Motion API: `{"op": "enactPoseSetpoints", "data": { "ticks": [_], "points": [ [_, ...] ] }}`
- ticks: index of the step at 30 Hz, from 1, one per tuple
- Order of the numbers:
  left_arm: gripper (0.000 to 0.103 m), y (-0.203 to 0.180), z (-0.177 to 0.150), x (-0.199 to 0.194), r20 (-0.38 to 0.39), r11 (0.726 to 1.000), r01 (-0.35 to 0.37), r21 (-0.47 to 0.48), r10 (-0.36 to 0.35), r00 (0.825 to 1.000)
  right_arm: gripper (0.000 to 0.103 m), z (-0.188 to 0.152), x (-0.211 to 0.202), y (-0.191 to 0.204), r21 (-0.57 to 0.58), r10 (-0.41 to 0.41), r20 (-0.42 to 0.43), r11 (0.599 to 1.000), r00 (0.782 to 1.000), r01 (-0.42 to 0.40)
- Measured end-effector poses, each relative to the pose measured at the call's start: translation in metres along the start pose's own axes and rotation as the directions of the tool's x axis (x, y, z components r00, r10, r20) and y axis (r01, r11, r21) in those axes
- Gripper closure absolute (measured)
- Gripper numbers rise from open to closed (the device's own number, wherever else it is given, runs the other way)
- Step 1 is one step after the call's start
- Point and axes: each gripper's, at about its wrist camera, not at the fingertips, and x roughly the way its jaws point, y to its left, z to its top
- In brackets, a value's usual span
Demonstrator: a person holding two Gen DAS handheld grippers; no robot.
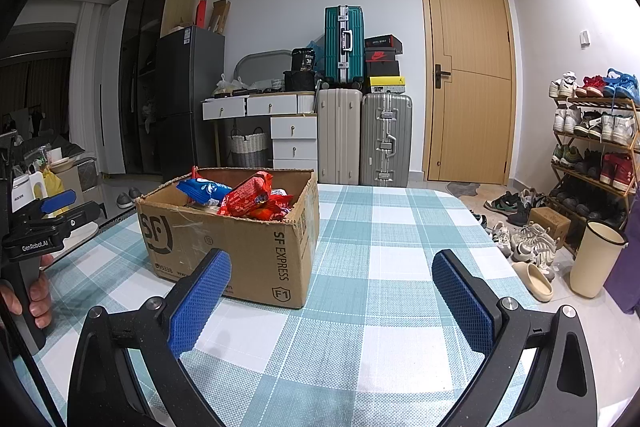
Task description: Organize snacks
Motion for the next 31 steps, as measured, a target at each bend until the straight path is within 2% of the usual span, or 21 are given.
{"op": "enactPoseSetpoints", "data": {
  "ticks": [19, 23, 31],
  "points": [
    [0.001, 0.0005, -0.0004, 0.0013, 0.0, 1.0, 0.005, 0.002, -0.005, 1.0, 0.001, -0.0022, 0.0028, -0.0008, 0.002, -0.006, 0.0, 1.0, 1.0, 0.006],
    [0.001, -0.002, -0.0009, 0.0023, 0.0, 0.999, 0.031, 0.012, -0.031, 1.0, 0.001, -0.0024, 0.0029, -0.0008, 0.002, -0.006, 0.0, 1.0, 1.0, 0.006],
    [0.001, -0.0021, -0.0014, 0.0061, -0.003, 1.0, 0.02, 0.006, -0.02, 1.0, 0.001, -0.0019, 0.0025, -0.0009, 0.002, -0.006, 0.0, 1.0, 1.0, 0.006]
  ]
}}
